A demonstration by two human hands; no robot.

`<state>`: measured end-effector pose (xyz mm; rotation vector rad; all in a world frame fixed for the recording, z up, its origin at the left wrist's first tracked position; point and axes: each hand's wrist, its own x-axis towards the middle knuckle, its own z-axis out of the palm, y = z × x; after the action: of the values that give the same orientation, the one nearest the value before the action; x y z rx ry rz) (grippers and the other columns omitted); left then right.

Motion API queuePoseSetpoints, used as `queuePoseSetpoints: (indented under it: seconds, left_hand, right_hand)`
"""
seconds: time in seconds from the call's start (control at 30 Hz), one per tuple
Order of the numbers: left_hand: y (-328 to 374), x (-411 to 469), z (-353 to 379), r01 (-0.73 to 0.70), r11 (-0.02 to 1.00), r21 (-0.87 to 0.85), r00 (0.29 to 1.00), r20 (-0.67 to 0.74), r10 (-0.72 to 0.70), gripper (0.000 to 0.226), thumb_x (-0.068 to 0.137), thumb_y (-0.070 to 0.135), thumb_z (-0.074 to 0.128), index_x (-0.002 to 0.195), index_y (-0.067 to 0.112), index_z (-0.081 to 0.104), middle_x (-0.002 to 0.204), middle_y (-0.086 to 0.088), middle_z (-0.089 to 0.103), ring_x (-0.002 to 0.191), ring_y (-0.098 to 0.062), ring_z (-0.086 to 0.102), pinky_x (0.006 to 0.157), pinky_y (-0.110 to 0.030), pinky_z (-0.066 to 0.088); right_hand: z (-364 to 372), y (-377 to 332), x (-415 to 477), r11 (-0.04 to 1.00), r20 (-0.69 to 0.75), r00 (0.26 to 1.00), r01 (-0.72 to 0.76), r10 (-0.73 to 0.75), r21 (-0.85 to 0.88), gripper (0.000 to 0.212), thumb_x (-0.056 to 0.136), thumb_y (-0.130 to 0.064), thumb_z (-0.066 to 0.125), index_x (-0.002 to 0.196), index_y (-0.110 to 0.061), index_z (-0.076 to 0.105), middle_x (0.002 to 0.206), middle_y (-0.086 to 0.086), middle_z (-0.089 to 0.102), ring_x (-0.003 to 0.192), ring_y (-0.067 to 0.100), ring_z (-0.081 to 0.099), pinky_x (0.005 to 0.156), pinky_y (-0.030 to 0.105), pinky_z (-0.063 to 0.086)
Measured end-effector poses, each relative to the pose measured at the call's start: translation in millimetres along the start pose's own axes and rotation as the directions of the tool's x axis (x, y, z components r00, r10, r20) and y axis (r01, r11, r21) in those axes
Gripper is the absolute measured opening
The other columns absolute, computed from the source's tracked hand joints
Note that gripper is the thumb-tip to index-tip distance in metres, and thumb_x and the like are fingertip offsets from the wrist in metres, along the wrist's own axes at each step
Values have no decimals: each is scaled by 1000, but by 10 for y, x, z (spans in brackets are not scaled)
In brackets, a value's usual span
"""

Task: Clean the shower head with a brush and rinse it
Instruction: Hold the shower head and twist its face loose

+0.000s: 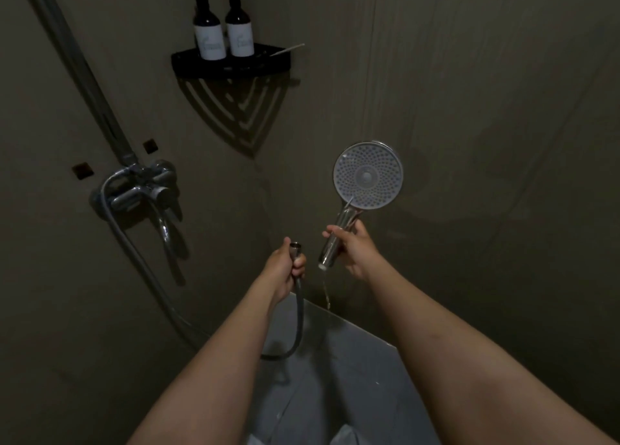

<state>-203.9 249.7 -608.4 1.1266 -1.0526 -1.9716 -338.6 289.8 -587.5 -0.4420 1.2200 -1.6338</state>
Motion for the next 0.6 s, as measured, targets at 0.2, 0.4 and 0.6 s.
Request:
queuePoseSetpoints:
  seconds: [0.2, 0.4, 0.6]
  left_hand:
    - [238, 36, 129, -56, 998, 25, 998, -36, 57, 48, 102, 45, 13, 69, 17, 35, 33, 6, 34, 27, -6, 24, 46, -24, 22]
    - [369, -67, 174, -81, 992, 100, 997, 15, 80, 53, 87, 71, 28, 78, 23, 47, 51, 5, 42, 44, -9, 34, 53, -25, 28]
    - [279, -128, 180, -187, 931, 315, 982, 93, 166, 18, 81, 27, 71, 88, 14, 61, 78, 1, 68, 74, -12, 64, 62, -18, 49]
  right_hand:
    - [54, -116, -67, 1000, 53, 999, -12, 11, 6, 24, 91, 0, 52, 105, -18, 46, 103, 7, 61, 82, 15, 63, 68, 26, 48]
    - [27, -166, -98, 997, 125, 990, -67, 63, 29, 39, 93, -4, 51, 129, -16, 41, 104, 7, 67, 96, 22, 65, 80, 33, 52]
    - [51, -159, -82, 987, 183, 980, -99, 76, 123, 35, 92, -2, 53, 123, -14, 43, 98, 12, 68, 83, 21, 69, 64, 30, 59]
